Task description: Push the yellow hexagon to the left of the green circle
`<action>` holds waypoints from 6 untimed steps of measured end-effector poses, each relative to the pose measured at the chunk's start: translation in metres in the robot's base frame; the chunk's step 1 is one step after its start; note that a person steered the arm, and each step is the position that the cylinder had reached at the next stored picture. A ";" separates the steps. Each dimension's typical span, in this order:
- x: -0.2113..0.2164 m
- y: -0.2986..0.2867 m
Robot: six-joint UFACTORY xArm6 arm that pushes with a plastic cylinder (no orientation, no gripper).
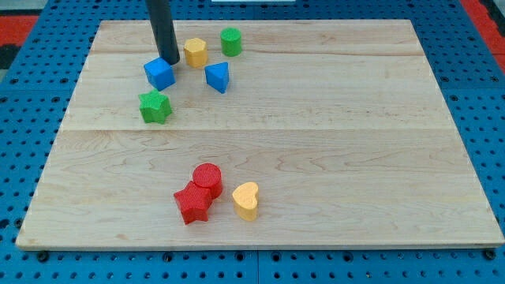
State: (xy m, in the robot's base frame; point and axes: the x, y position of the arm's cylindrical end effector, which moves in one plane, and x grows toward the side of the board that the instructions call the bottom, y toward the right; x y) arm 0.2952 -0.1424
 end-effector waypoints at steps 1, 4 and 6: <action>-0.008 0.003; 0.003 0.137; -0.016 0.076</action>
